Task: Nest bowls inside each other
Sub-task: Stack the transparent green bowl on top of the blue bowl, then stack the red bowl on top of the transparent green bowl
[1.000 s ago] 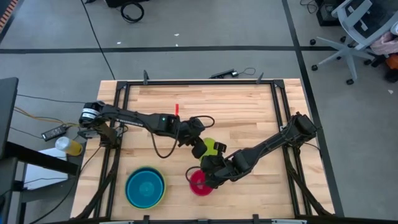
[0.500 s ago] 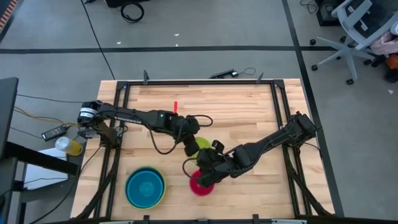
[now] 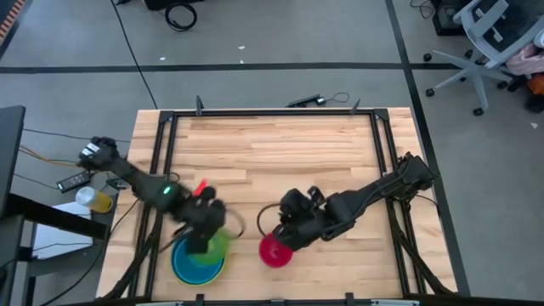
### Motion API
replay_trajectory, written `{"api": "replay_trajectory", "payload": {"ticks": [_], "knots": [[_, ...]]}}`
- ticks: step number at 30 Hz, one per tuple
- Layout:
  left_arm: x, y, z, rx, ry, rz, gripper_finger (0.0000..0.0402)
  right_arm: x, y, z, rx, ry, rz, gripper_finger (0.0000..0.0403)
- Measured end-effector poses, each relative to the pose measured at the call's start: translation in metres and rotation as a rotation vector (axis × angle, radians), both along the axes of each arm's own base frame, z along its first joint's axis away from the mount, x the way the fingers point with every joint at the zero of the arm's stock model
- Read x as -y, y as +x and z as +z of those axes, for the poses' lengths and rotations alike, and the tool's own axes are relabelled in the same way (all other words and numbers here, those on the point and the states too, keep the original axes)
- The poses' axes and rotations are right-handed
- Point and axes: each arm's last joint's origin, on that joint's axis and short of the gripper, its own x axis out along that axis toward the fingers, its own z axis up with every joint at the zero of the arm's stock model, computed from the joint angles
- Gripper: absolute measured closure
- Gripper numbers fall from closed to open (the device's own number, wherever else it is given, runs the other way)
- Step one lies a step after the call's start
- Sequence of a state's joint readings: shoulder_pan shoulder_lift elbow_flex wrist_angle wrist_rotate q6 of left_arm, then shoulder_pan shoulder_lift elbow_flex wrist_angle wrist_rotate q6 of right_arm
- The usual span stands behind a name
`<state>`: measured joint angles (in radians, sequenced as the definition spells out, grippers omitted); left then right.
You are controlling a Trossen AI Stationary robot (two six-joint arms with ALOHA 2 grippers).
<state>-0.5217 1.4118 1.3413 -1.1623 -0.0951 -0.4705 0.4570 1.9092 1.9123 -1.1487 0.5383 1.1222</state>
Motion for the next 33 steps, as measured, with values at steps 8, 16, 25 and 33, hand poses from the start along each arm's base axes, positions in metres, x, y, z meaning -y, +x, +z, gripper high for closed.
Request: {"api": "replay_trajectory", "payload": {"ticks": [8, 16, 25, 33], "knots": [[0.033, -0.038, -0.053, -0.064, 0.091, 0.083, 0.0401, -0.007, -0.005, -0.068, -0.099, 0.132, -0.102, 0.0256], [0.033, -0.046, -0.089, -0.088, 0.009, 0.183, 0.0369, -0.006, -0.012, -0.102, -0.184, 0.242, -0.137, 0.0256], [0.032, -0.047, -0.083, -0.056, -0.032, 0.175, 0.0250, -0.010, -0.009, -0.129, -0.154, 0.379, -0.079, 0.0256], [0.022, -0.057, -0.053, 0.035, -0.119, 0.180, 0.0184, -0.008, -0.005, -0.150, -0.091, 0.462, 0.005, 0.0256]]}}
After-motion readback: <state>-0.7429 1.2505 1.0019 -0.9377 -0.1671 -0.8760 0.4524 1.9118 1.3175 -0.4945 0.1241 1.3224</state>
